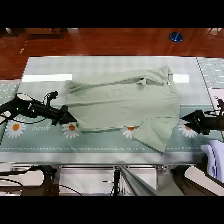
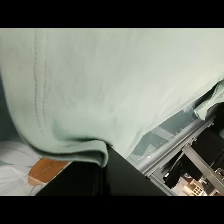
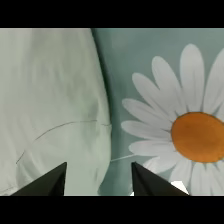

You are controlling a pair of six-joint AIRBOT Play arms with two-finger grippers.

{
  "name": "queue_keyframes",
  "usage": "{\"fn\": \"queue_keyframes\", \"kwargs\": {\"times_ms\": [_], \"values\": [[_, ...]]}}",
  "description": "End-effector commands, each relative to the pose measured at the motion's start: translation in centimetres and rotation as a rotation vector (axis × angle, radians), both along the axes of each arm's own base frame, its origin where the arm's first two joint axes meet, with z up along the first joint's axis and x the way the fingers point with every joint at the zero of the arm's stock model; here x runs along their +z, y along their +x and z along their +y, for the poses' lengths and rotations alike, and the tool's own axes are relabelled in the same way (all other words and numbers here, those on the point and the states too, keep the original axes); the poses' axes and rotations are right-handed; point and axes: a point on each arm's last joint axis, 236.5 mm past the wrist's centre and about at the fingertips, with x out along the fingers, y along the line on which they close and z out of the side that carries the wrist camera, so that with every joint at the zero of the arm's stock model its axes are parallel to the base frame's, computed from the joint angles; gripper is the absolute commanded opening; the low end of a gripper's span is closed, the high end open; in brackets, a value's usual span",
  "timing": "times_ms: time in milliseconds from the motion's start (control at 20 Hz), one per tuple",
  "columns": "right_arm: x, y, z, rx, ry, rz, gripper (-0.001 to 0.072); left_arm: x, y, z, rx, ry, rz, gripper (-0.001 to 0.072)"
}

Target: Fold the shirts.

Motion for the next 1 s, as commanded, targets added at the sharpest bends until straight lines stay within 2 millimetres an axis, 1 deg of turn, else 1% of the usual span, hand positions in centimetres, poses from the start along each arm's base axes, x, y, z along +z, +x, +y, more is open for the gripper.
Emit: {"fn": "queue_keyframes", "kwargs": {"times_ms": [0, 50, 100, 300, 400, 550, 600, 650, 750, 800, 900, 950], "values": [[-1.2, 0.3, -0.3, -0.065, -0.014, -0.013, 0.0464, 0.0, 0.0, 0.0, -0.003, -0.001, -0.003, 0.0029], [-1.6, 0.2, -0.3, -0.075, -0.018, -0.01, 0.0455, 0.0, 0.0, 0.0, -0.002, 0.0, -0.003, 0.0029], [-1.9, 0.1, -0.4, -0.086, -0.022, -0.007, 0.0428, 0.0, 0.1, 0.0, 0.0, 0.002, -0.005, 0.0029], [-3.2, 0.1, -0.2, -0.158, -0.015, -0.008, 0.0424, -0.1, 0.2, 0.1, 0.004, 0.005, -0.009, 0.0029], [-3.7, -0.3, 0.0, -0.166, -0.014, 0.0, 0.0424, -0.1, 0.4, 0.1, 0.009, 0.006, -0.012, 0.0029], [-3.8, -0.1, -0.2, -0.174, -0.022, -0.009, 0.0418, 0.2, 1.3, -0.2, 0.045, -0.011, -0.027, 0.0029], [-3.6, 0.3, -0.2, -0.182, -0.02, -0.023, 0.0387, 0.2, 1.6, -0.3, 0.058, -0.016, -0.032, 0.0029], [-3.4, 0.7, -0.2, -0.192, -0.011, -0.041, 0.0371, 0.3, 1.8, -0.3, 0.068, -0.016, -0.038, 0.0029], [-3.0, 1.3, -0.1, -0.198, -0.004, -0.066, 0.0371, 0.3, 2.0, -0.4, 0.072, -0.018, -0.045, 0.0029], [-3.2, 1.4, 0.2, -0.178, -0.017, -0.066, 0.0371, 0.3, 2.0, -0.4, 0.071, -0.019, -0.047, 0.0029], [-4.0, 1.8, 2.4, -0.097, -0.024, -0.053, 0.0371, 0.3, 2.0, -0.4, 0.071, -0.019, -0.046, 0.0029], [-4.7, 2.1, 3.6, -0.055, -0.035, -0.043, 0.0371, 0.3, 2.0, -0.4, 0.07, -0.02, -0.045, 0.0029]]}}
